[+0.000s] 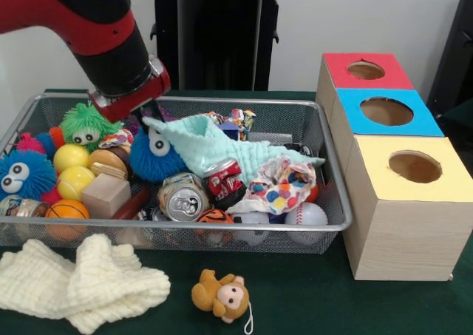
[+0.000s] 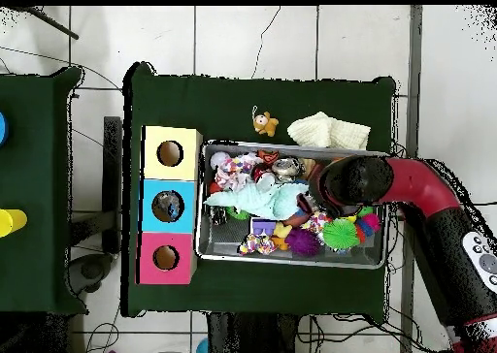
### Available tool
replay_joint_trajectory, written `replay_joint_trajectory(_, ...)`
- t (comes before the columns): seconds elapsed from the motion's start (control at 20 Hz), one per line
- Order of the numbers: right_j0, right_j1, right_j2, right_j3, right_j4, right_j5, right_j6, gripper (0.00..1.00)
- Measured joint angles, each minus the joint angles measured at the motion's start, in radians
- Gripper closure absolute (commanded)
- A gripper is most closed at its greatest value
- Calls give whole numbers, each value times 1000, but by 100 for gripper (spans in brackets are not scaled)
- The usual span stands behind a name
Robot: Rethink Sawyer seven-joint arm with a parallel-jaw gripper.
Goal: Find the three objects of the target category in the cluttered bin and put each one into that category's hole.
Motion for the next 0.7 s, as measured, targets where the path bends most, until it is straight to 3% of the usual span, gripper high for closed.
replay_joint_trajectory(0.7,-65,-176,68,24,56,144,-1,100)
